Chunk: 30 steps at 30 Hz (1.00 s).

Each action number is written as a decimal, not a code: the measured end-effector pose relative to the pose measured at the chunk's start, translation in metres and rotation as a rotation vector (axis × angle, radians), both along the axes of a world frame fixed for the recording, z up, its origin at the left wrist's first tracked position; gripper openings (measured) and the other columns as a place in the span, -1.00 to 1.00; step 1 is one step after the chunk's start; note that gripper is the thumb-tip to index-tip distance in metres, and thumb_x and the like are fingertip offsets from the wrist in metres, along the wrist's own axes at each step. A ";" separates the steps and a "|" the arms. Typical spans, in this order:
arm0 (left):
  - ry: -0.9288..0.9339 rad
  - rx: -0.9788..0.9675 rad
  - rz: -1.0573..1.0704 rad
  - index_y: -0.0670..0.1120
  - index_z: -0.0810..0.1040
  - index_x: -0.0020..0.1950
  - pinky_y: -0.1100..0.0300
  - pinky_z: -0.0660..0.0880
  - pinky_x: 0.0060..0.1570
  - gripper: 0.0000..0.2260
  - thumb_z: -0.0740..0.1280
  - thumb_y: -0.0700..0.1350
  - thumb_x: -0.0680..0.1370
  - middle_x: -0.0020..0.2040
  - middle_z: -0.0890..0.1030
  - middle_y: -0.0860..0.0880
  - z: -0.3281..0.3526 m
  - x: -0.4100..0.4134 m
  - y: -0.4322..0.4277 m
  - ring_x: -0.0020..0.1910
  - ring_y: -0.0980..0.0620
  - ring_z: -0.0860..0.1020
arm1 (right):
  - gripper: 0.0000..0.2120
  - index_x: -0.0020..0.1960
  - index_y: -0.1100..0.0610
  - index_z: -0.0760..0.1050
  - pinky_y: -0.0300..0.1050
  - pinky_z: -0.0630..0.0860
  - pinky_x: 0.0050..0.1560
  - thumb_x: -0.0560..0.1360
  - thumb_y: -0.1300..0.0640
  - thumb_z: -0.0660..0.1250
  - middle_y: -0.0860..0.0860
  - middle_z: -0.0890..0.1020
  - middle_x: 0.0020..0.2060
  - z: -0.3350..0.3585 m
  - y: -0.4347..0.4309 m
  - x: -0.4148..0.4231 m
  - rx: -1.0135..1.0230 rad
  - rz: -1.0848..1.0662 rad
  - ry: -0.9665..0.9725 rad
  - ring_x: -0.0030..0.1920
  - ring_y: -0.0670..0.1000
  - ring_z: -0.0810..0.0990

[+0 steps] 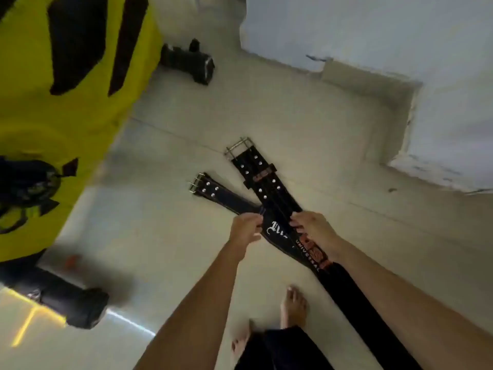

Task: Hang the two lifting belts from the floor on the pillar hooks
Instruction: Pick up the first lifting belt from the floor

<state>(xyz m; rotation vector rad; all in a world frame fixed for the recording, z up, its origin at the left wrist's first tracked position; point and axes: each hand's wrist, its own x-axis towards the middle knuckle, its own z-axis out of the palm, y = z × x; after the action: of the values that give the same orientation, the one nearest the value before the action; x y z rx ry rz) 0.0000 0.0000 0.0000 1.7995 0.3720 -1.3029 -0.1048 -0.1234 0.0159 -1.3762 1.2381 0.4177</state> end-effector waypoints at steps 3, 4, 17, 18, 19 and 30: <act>-0.088 0.018 0.059 -0.10 0.46 -0.27 0.17 0.42 -0.20 -0.84 0.28 -0.25 0.52 -0.32 0.45 -0.04 -0.105 0.032 -0.039 -0.35 0.07 0.42 | -0.62 0.27 0.27 0.42 0.00 0.38 0.25 0.58 0.05 0.15 0.15 0.55 0.17 -0.114 -0.032 0.040 -0.125 0.078 -0.032 0.15 0.13 0.51; -0.122 0.050 0.086 -0.13 0.48 -0.21 0.17 0.41 -0.17 -0.88 0.27 -0.21 0.53 -0.32 0.44 -0.02 -0.132 0.049 -0.052 -0.35 0.06 0.42 | -0.59 0.33 0.25 0.36 -0.01 0.36 0.28 0.58 0.03 0.15 0.12 0.51 0.21 -0.147 -0.041 0.053 -0.133 0.049 -0.044 0.20 0.11 0.49; -0.022 -0.173 0.281 -0.13 0.50 -0.07 0.04 0.57 -0.10 -0.93 0.32 -0.13 0.53 -0.01 0.62 -0.14 -0.122 0.053 -0.096 -0.05 -0.07 0.60 | -0.18 0.09 0.15 0.44 0.08 0.48 0.14 0.21 -0.54 0.17 0.12 0.55 -0.05 -0.151 -0.090 0.047 -0.080 -0.080 -0.143 0.00 0.13 0.54; -0.008 -0.196 0.273 -0.13 0.51 -0.05 0.03 0.58 -0.10 -0.92 0.33 -0.13 0.53 -0.03 0.63 -0.13 -0.087 0.043 -0.098 -0.07 -0.06 0.61 | -0.18 0.03 0.18 0.45 -0.01 0.50 0.04 0.18 -0.54 0.21 0.08 0.56 -0.13 -0.111 -0.095 0.036 -0.051 -0.084 -0.161 -0.10 0.08 0.56; 0.003 -0.205 0.257 -0.12 0.52 -0.05 0.04 0.59 -0.13 -0.92 0.33 -0.13 0.53 -0.08 0.64 -0.11 -0.048 0.033 -0.101 -0.12 -0.04 0.62 | -0.26 0.00 0.20 0.48 -0.10 0.49 -0.03 0.24 -0.46 0.26 0.07 0.58 -0.16 -0.067 -0.098 0.024 -0.027 -0.073 -0.167 -0.15 0.04 0.59; -0.089 -0.410 -0.164 -0.04 0.54 -0.11 0.16 0.47 -0.23 -0.90 0.29 -0.04 0.55 -0.23 0.62 0.01 0.448 -0.099 -0.117 -0.24 0.07 0.57 | -0.51 0.19 0.07 0.53 -0.15 0.57 0.04 0.46 -0.23 0.14 -0.04 0.69 0.01 0.432 -0.048 -0.151 -0.024 -0.312 -0.485 0.05 -0.09 0.65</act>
<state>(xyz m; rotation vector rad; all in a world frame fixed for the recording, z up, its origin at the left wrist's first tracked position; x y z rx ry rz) -0.0995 -0.1170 0.4483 1.5536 -0.0925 -1.2949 -0.2555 -0.1714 0.4474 -1.1849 1.0264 -0.1461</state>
